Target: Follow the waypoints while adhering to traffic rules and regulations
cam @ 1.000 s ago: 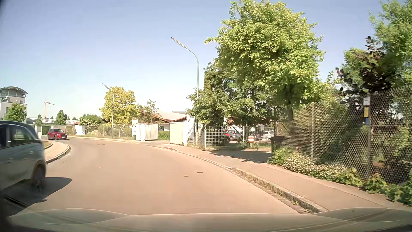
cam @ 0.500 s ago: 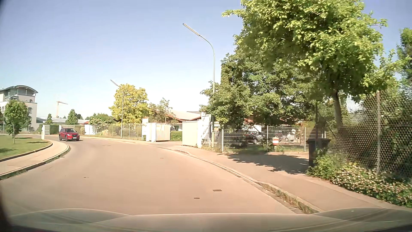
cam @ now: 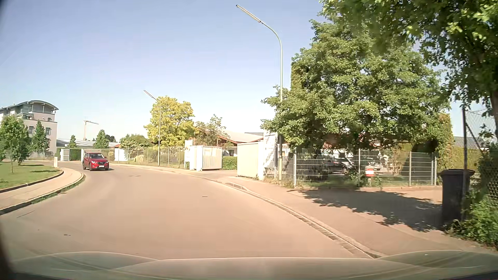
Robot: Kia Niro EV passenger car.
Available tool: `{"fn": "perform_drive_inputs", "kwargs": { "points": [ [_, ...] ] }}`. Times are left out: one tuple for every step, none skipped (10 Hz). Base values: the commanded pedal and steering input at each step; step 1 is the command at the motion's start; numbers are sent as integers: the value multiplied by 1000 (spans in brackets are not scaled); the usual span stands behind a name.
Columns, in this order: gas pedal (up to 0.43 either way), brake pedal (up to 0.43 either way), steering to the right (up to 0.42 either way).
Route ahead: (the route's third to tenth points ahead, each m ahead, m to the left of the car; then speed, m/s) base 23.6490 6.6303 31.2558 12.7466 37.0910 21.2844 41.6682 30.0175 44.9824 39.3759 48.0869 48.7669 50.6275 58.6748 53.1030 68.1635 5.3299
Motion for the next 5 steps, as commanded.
{"fn": "perform_drive_inputs", "kwargs": {
  "points": [
    [39,0,-108],
    [39,0,-108],
    [39,0,-108],
    [39,0,-108],
    [39,0,-113]
  ]
}}
